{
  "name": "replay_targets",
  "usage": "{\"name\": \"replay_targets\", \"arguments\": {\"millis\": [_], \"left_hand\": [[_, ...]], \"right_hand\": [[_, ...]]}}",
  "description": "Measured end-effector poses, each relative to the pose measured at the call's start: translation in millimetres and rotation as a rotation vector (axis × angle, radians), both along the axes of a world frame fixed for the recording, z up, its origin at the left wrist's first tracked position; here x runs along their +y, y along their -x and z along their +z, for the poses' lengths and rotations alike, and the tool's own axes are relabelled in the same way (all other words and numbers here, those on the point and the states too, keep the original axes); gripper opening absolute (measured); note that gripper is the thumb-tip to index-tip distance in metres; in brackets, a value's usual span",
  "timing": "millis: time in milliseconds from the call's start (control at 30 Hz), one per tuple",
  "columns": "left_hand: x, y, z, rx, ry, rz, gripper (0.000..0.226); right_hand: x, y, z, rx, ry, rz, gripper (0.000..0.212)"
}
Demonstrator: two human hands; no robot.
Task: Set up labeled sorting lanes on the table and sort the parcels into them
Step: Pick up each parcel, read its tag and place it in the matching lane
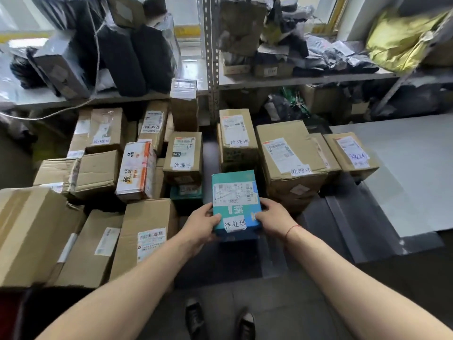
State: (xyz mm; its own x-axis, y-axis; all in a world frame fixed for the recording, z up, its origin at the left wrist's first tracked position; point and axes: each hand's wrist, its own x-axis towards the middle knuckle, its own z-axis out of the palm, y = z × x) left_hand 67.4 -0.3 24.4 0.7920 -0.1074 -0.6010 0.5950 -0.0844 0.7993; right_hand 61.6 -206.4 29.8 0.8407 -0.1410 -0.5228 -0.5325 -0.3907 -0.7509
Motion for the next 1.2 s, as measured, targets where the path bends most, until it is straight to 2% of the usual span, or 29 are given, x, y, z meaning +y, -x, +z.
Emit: {"name": "replay_targets", "arguments": {"millis": [100,167,367,700,967,1200], "left_hand": [[-13,-7,-11,-0.002,0.004,0.031,0.04],[-21,-11,-16,0.008,0.033,0.05,0.034],[-31,-23,-25,-0.013,0.022,0.055,0.03],[-24,-36,-36,-0.003,0.014,0.016,0.049],[-22,-39,-39,0.022,-0.03,-0.019,0.059],[-19,-34,-29,-0.047,-0.194,-0.095,0.053]], "right_hand": [[0,-2,2,-0.048,0.089,0.02,0.056],[2,-2,6,-0.081,0.183,0.057,0.061],[10,-7,-9,-0.12,0.456,0.289,0.068],[8,-4,-13,-0.188,0.544,0.327,0.061],[3,-1,-12,-0.204,0.516,0.313,0.06],[2,4,-9,-0.213,0.479,0.301,0.059]]}}
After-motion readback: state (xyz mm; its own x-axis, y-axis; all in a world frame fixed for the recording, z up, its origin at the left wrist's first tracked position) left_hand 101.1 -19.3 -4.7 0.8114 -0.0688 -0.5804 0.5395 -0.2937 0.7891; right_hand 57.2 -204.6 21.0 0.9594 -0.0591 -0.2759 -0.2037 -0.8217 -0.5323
